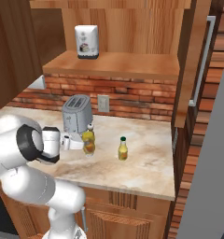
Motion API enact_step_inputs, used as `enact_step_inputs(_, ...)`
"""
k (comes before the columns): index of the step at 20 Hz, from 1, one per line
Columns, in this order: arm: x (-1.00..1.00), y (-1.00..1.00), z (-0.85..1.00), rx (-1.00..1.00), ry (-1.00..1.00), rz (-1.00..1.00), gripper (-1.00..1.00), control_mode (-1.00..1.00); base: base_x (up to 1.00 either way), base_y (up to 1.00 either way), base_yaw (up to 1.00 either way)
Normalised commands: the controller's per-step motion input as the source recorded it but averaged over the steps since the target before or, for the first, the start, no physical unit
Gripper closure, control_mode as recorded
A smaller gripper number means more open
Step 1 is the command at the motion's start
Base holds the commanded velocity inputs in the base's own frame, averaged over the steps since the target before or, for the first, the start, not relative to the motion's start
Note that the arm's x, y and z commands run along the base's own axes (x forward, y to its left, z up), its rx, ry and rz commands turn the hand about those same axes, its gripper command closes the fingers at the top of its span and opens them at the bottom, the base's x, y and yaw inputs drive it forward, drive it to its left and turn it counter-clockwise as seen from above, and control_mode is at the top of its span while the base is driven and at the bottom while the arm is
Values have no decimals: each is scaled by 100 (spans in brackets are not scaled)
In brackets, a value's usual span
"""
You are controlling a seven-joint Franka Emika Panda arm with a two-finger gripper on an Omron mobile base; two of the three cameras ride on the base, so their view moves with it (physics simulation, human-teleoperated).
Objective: Pick the mustard and mustard from the counter and place them in the cabinet.
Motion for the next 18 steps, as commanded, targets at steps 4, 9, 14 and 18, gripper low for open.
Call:
enact_step_inputs(4, 1, 0, 1, 0, -2, -1, 100, -100, 0, 0, 0)
enact_step_inputs(9, -7, 0, 55, 3, -14, 0, 100, -100, 0, 0, 0)
enact_step_inputs(14, -25, -4, 97, 0, -17, 0, 100, -100, 0, 0, 0)
enact_step_inputs(18, -19, -25, 100, -2, -5, 0, 100, -100, 0, 0, 0)
